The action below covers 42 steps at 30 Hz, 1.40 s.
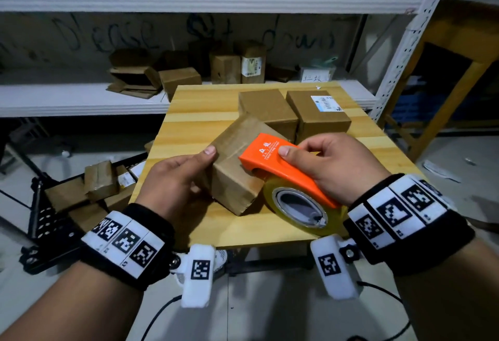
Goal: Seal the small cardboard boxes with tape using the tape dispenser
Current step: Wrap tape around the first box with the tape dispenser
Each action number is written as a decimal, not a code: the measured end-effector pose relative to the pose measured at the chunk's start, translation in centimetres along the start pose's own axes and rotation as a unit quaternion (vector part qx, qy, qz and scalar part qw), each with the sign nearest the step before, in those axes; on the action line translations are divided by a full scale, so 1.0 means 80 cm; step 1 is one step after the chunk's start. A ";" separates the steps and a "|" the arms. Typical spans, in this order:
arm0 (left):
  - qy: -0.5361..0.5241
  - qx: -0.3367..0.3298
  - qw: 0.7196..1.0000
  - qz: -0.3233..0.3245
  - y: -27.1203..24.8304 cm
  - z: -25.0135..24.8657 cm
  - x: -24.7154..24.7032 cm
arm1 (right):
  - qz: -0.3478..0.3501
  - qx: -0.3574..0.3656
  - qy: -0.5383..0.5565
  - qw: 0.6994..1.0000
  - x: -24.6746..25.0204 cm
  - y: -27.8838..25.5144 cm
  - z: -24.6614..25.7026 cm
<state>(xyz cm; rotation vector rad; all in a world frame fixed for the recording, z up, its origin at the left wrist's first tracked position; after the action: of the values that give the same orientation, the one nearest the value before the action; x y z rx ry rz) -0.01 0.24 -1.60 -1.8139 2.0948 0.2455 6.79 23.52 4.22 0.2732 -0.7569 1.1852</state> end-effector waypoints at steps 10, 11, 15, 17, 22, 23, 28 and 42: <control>0.482 -0.318 0.814 0.064 0.004 -0.032 -0.009 | -0.017 -0.006 -0.024 1.000 -0.006 0.004 0.010; 0.510 -0.308 0.799 0.084 0.003 -0.028 -0.012 | -0.017 -0.007 -0.022 1.000 -0.006 0.004 0.010; 0.586 -0.277 0.746 0.155 -0.002 -0.019 -0.014 | -0.019 -0.004 -0.007 1.000 -0.006 0.005 0.009; 0.602 -0.261 0.739 0.152 -0.002 -0.014 -0.015 | -0.021 -0.004 -0.005 1.000 -0.007 0.006 0.008; 0.610 -0.263 0.739 0.108 0.005 -0.008 -0.018 | -0.018 0.000 0.000 1.000 -0.006 0.006 0.010; 0.601 -0.257 0.750 0.105 0.007 -0.006 -0.017 | -0.017 0.000 0.002 1.000 -0.005 0.006 0.010; 0.573 -0.244 0.774 0.109 0.007 0.003 -0.017 | -0.014 0.001 0.000 1.000 0.002 0.005 0.007; 0.566 -0.231 0.785 0.103 0.009 0.002 -0.016 | 0.013 -0.054 -0.017 0.998 0.043 -0.015 -0.028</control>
<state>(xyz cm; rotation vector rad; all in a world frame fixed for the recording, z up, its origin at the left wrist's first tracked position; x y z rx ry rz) -0.52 1.63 -1.35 -2.3251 3.2739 -0.4750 9.29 26.83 5.09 0.1943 -0.8533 1.1618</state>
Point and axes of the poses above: each hand's wrist, its own y-axis towards the middle knuckle, its own x-axis out of the back of the hand, z = x × y, the point moved 4 cm from there along y, towards the middle knuckle, and after that the axes turned 10 degrees about -x, right-handed, at the moved point
